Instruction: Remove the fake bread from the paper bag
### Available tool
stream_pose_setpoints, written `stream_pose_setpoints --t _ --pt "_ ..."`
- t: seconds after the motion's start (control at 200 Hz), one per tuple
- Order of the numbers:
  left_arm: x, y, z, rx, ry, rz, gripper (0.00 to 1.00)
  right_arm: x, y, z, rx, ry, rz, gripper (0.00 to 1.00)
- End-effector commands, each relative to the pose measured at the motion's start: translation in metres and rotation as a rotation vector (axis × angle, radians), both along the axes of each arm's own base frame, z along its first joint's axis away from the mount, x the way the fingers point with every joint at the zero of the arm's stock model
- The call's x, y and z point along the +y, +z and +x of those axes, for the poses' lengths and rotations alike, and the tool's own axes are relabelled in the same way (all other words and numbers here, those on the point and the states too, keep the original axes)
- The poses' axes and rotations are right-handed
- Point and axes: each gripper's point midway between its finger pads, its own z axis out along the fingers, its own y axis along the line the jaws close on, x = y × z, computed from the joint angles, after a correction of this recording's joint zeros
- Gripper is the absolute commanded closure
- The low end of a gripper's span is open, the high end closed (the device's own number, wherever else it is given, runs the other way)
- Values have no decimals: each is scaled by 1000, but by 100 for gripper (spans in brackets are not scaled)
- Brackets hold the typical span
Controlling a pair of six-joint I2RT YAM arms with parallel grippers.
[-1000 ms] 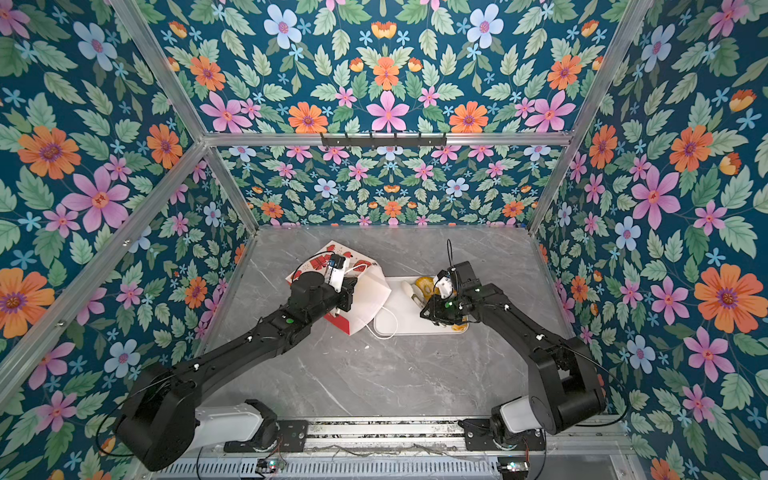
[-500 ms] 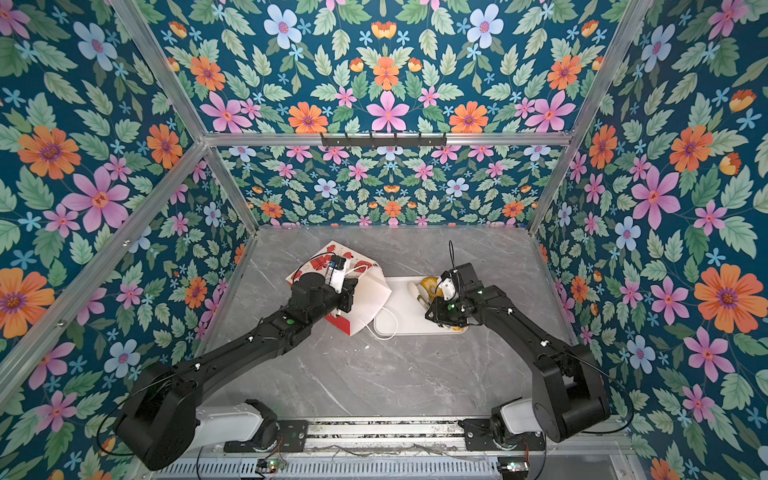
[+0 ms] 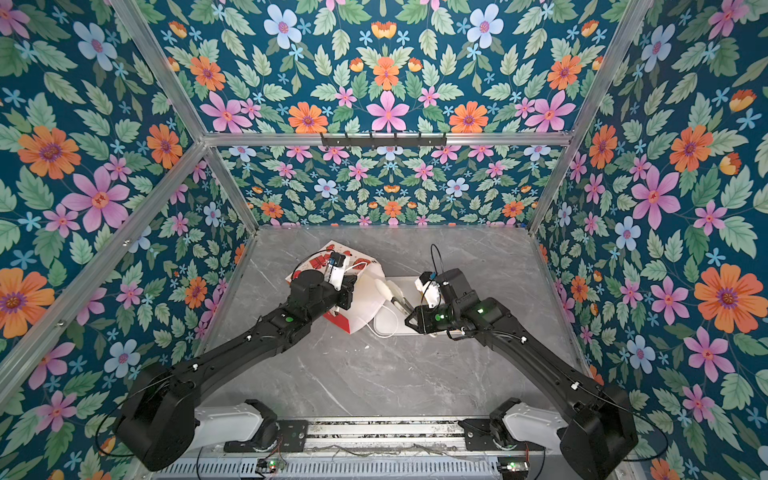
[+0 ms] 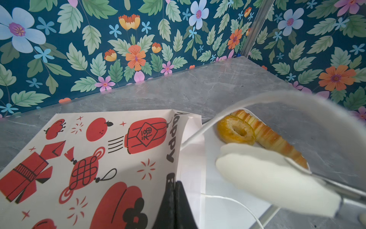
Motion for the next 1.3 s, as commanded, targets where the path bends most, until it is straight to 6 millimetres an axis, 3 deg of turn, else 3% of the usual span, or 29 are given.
stream_pose_setpoints --t 0.0,0.3,0.52,0.835,0.975,1.165,1.185,1.295 --pt "-3 6 1 -21 -17 11 100 24 3 4 3 28 48 63" --pt "-7 7 -1 -18 -40 7 100 66 -18 32 33 52 65 55" --pt "-7 8 -2 -18 -45 4 100 81 -31 47 61 51 73 51" --pt "-10 11 -2 -17 -57 -7 100 94 -40 55 95 62 104 51" --pt "-10 9 -1 -15 -54 -4 100 85 -55 46 88 71 17 49" --pt "-9 4 -1 -8 -49 -5 100 83 -86 12 36 154 -202 30" --pt "-9 4 -1 -7 -47 -6 100 83 -100 8 55 163 -241 28" --pt "-8 3 -2 -6 -46 -6 100 86 -118 -4 31 180 -347 21"
